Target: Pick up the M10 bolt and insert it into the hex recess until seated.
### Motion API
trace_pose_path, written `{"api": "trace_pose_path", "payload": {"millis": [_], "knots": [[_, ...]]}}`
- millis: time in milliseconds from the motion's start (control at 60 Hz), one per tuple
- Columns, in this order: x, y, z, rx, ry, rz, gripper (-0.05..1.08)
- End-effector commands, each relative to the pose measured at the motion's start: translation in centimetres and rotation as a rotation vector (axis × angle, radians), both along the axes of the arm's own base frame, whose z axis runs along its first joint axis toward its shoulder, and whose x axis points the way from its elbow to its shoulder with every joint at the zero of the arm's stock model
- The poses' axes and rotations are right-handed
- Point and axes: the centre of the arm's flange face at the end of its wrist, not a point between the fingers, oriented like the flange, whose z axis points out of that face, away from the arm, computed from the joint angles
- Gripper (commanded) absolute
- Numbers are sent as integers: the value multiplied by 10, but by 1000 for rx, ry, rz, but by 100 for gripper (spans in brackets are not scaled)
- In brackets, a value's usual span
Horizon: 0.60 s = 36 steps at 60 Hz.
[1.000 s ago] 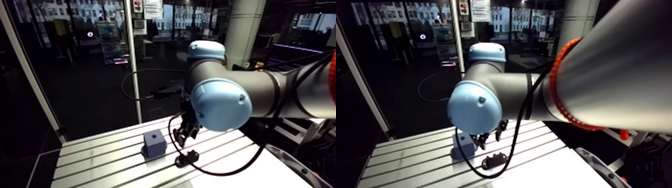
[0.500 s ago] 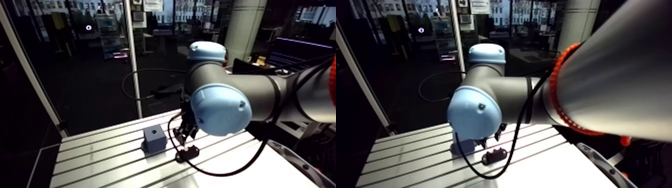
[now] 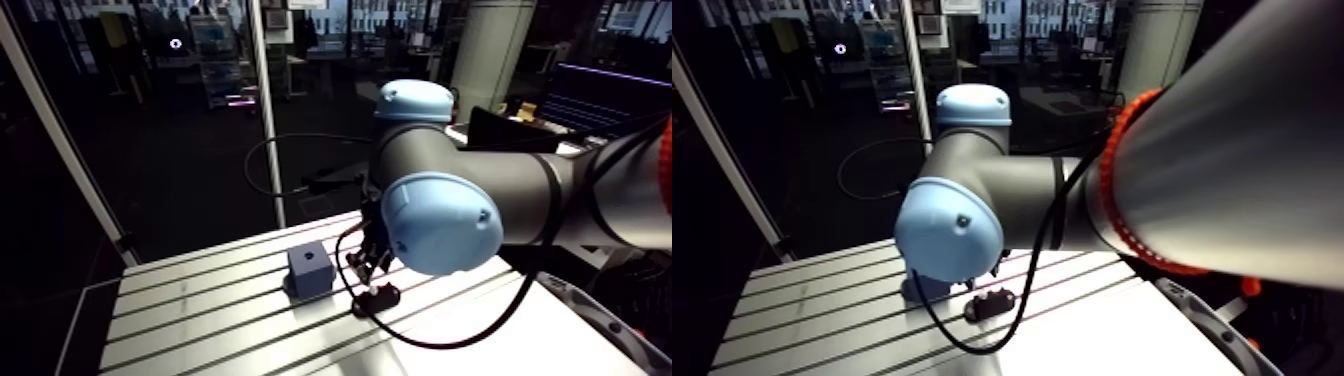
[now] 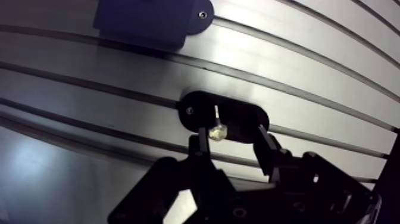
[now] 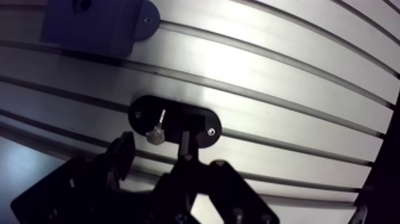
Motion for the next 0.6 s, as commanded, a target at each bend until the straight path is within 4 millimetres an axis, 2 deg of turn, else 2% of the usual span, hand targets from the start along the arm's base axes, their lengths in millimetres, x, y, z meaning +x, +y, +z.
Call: {"api": "trace_pose_path", "payload": {"millis": [17,600], "knots": [[0,-1,-2,8,23,-23,49],[1,-4,-22,-4,7,-47,50]]}}
